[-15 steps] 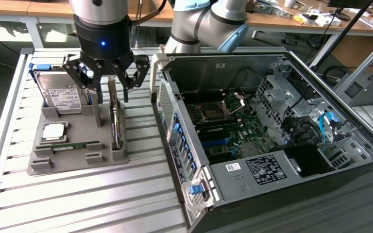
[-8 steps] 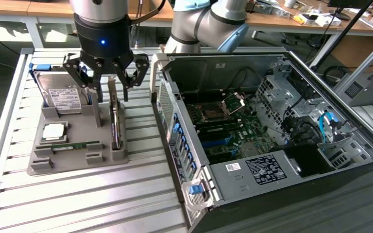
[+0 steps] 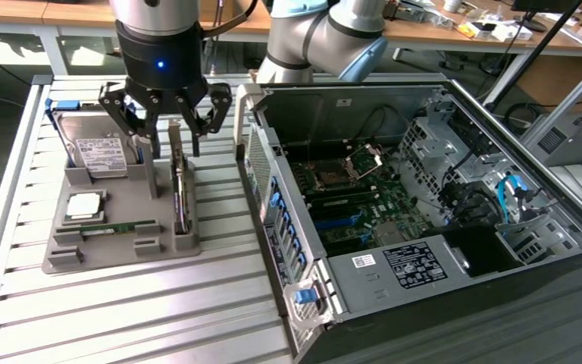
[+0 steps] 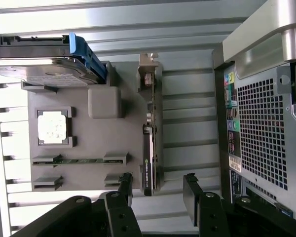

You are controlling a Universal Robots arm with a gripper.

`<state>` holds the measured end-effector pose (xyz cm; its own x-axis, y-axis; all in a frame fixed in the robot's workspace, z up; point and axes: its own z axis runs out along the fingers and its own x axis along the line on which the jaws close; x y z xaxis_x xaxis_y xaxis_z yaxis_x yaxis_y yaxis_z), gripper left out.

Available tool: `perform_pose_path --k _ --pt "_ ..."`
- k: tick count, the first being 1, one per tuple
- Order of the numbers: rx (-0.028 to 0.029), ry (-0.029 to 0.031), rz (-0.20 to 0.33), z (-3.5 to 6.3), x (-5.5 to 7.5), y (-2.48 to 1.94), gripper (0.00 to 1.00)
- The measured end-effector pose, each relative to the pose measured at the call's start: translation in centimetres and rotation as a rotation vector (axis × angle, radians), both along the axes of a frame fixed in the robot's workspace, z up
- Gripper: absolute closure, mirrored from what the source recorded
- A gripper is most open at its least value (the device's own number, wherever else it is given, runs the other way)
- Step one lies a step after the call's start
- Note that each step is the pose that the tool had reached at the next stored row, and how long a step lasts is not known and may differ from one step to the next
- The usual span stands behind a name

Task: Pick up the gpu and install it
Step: 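Pick up the gpu and move the gpu toward the slot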

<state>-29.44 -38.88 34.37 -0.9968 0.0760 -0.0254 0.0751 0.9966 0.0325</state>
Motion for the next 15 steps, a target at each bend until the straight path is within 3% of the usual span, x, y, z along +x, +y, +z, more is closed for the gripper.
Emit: perform_pose_path --k 15 --pt "-0.0003 0.0 0.0 -0.23 0.0 1.04 0.46"
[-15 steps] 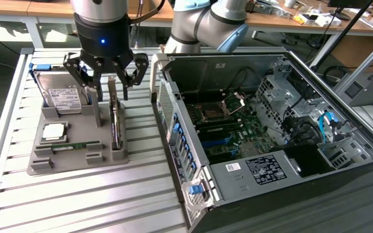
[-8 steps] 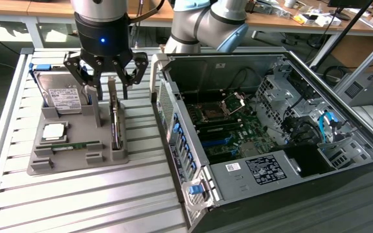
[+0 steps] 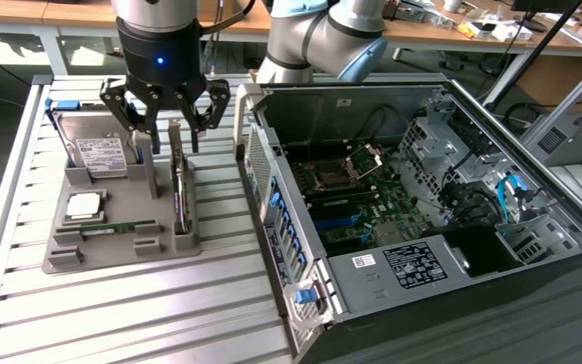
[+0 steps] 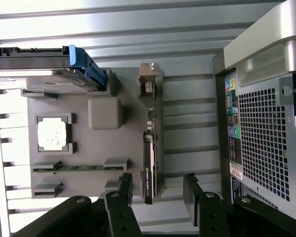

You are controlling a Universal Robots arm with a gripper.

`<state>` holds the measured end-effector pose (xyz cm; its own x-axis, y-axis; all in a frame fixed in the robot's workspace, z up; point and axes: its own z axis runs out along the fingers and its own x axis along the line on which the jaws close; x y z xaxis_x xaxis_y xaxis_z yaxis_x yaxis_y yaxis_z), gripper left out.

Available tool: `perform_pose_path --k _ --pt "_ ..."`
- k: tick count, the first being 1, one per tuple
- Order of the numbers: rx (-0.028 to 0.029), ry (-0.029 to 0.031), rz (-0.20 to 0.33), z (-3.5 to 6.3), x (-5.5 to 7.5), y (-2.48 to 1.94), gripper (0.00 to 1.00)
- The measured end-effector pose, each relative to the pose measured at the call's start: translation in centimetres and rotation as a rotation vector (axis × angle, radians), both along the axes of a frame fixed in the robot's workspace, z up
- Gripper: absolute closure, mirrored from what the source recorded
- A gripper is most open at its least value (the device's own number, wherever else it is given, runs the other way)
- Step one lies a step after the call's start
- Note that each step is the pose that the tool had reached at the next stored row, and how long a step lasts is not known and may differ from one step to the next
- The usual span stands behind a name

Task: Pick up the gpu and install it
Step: 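Pick up the gpu and move the gpu toward the slot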

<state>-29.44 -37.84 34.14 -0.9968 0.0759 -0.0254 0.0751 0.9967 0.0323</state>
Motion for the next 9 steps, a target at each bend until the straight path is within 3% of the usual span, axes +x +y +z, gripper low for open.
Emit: perform_pose_path --k 9 --pt "0.0001 -0.0001 0.0 -0.22 -0.11 0.42 0.46"
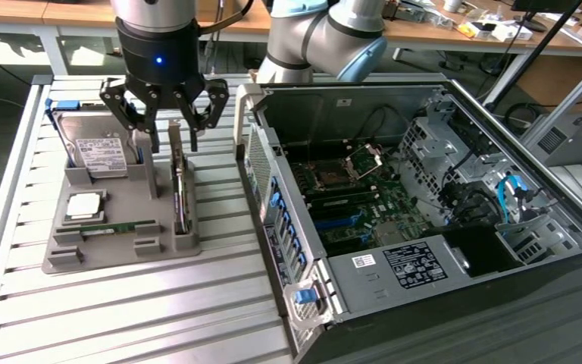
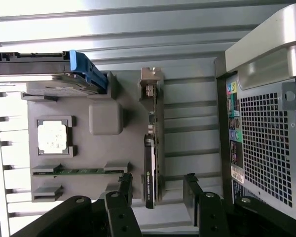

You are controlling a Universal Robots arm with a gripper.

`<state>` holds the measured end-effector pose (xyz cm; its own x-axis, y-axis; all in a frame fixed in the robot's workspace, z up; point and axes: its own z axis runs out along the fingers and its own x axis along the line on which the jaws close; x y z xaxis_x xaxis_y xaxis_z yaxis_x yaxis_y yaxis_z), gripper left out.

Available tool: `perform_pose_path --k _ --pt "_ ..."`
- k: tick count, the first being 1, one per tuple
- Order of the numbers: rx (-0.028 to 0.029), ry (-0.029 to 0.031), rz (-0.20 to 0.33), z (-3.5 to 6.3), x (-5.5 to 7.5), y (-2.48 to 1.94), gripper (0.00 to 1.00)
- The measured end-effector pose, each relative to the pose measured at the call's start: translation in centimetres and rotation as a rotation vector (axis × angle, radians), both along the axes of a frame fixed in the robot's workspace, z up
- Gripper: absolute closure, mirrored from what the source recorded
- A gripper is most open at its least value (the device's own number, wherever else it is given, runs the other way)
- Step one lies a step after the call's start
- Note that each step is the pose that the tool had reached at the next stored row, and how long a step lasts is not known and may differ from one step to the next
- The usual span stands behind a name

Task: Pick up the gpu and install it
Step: 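Pick up the gpu and move the gpu toward the slot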

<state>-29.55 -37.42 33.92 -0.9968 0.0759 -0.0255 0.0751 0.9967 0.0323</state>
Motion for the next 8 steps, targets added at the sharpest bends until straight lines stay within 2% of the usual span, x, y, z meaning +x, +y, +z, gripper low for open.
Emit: perform_pose_path --k 8 --pt "-0.0001 0.0001 0.0 -0.31 -0.03 0.12 0.46"
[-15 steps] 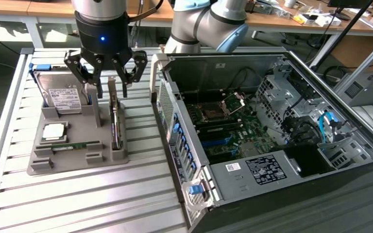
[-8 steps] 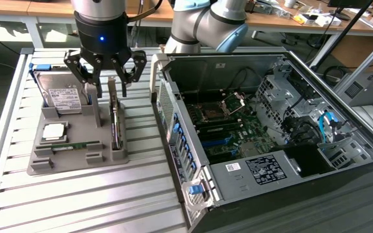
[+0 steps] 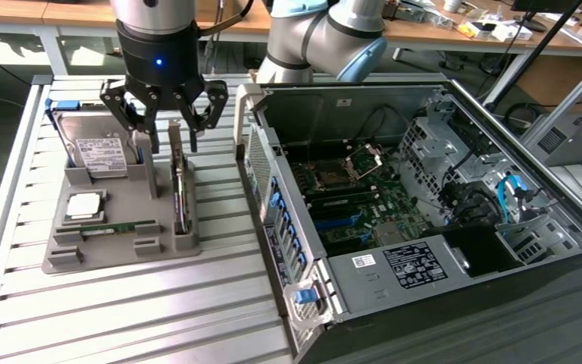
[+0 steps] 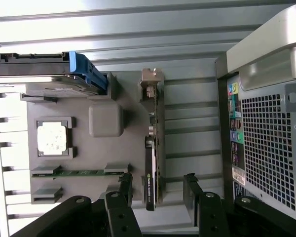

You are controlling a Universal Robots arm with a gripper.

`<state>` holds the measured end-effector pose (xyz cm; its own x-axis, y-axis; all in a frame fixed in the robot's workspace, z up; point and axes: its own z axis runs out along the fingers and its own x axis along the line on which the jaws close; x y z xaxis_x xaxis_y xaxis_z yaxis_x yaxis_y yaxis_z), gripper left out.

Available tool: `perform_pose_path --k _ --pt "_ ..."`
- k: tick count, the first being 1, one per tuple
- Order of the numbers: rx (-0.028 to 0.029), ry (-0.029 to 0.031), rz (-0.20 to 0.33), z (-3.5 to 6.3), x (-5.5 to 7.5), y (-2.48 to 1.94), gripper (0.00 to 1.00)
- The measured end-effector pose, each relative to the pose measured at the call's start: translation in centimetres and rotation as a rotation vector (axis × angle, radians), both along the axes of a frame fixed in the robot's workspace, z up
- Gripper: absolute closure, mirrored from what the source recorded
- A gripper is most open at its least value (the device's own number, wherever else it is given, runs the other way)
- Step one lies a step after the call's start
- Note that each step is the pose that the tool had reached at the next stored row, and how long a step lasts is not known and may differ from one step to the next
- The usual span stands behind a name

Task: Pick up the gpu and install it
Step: 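Pick up the gpu and move the gpu toward the slot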

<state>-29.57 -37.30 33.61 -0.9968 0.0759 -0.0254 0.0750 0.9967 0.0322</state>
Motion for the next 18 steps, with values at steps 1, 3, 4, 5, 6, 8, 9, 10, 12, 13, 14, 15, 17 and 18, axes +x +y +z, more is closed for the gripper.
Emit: perform_pose_path --k 1,3,4,5,6,8,9,10,12,13,14,15,17,18 --pt "0.0 0.0 0.0 -0.05 0.0 0.01 0.46" --pt "0.0 0.0 0.0 -0.16 0.0 0.01 0.46" --pt "0.0 0.0 0.0 -0.2 0.0 0.02 0.46" --pt "0.0001 0.0 0.0 -0.27 0.0 0.02 0.46" --pt "0.0 0.0 0.0 -0.32 0.0 0.02 0.46" --pt "0.0 0.0 0.0 -0.41 0.0 0.02 0.46" --pt "0.0 0.0 0.0 -0.45 0.0 0.02 0.46" --pt "0.0 0.0 0.0 -0.49 0.0 0.02 0.46" --pt "0.0 0.0001 0.0 -0.56 0.0 0.02 0.46" --pt "0.0 0.0001 0.0 -0.59 0.0 0.02 0.46" --pt "0.0 0.0 0.0 -0.63 0.0 0.02 0.46" --pt "0.0 0.0 0.0 -0.66 0.0 0.02 0.46" --pt "0.0 0.0 0.0 -0.75 0.0 0.02 0.46" --pt "0.0 0.0 0.0 -0.86 0.0 0.02 0.46"
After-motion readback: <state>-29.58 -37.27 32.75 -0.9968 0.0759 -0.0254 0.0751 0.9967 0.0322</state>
